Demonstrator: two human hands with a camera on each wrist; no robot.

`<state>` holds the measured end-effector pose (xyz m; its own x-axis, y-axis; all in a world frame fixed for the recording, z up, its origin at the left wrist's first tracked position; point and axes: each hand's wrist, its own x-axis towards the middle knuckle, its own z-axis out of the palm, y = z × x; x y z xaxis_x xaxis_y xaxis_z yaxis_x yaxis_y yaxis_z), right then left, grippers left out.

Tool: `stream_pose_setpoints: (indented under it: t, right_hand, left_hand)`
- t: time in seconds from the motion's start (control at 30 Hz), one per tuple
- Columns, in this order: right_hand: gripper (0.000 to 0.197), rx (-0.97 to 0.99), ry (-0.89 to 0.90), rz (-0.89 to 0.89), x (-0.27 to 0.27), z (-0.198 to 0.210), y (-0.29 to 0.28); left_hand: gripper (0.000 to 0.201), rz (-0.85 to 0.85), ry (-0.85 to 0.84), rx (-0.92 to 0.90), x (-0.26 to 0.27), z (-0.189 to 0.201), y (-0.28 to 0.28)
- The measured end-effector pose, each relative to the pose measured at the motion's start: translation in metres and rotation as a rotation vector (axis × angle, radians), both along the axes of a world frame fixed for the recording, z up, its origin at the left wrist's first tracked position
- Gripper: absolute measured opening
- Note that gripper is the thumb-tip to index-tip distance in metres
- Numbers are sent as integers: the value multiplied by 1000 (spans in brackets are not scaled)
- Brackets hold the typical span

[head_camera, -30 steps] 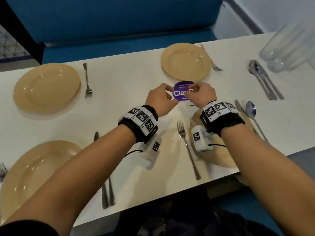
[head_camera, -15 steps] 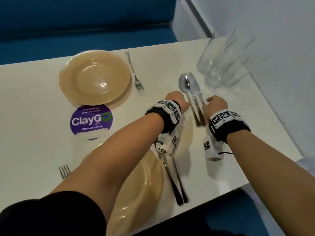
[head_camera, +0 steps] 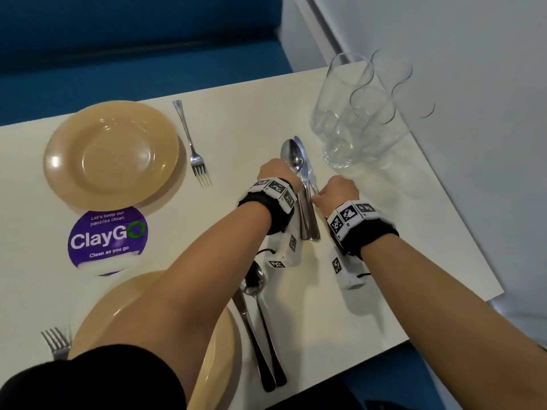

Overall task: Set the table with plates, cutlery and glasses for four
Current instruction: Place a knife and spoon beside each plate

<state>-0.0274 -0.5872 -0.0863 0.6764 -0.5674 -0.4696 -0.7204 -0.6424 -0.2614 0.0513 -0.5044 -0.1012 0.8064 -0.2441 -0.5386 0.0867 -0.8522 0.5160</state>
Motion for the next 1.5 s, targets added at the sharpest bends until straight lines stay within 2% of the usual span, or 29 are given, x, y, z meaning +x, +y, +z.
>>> stream_pose_setpoints:
  t: [0.1,0.2,0.33,0.43,0.57,0.63,0.67,0.73,0.83,0.9,0.93,1.0,1.03,1.17,1.37,1.43,1.5]
  right_hand:
    - [38,-26,32,36,3,1,0]
    - [41,-100,62,140,5,3,3]
    - [39,-110,105,165,10,-2,8]
    - [19,-121,69,116,11,-8,11]
    - [17,-79,38,56,13,-14,11]
    - [29,-73,41,44,13,-17,8]
    - [29,-82,49,58,13,-16,9]
    - [12,-134,66,118,9,-15,11]
    - [26,-174,76,175,7,-15,10]
    - [16,-140,95,181,9,-11,7]
    - [17,-129,102,189,10,-8,6]
    - [38,-139,145,242,11,-2,4]
    - [42,-145,150,267,10,0,3]
    - [40,-136,170,310,5,2,2]
    - [20,-118,96,315,-4,0,2]
    - [36,-94,56,274,-6,-2,2]
    - [33,-98,55,220,-7,-3,1]
  left_hand:
    - [21,41,47,-29,1,-2,-1]
    - [28,30,41,-46,0,-7,0]
    - [28,57,26,-69,-2,-9,3]
    - [12,59,47,-89,-1,-8,7]
    - [21,59,49,-78,-2,-10,8]
    - [23,69,57,-78,-3,-8,8]
    - [21,74,63,-86,-3,-8,8]
    - [16,78,72,-104,-3,-7,9]
    - [11,94,82,-127,-5,-6,10]
    - [9,110,99,-144,-6,-5,11]
    - [10,117,109,-150,-7,-5,12]
    - [12,127,136,-162,-7,-5,14]
    - [12,125,142,-166,-7,-5,15]
    - [12,109,146,-148,-7,-1,14]
    - [14,82,125,-128,-9,2,14]
    - [10,75,111,-122,-10,2,15]
    - [11,67,93,-106,-11,5,16]
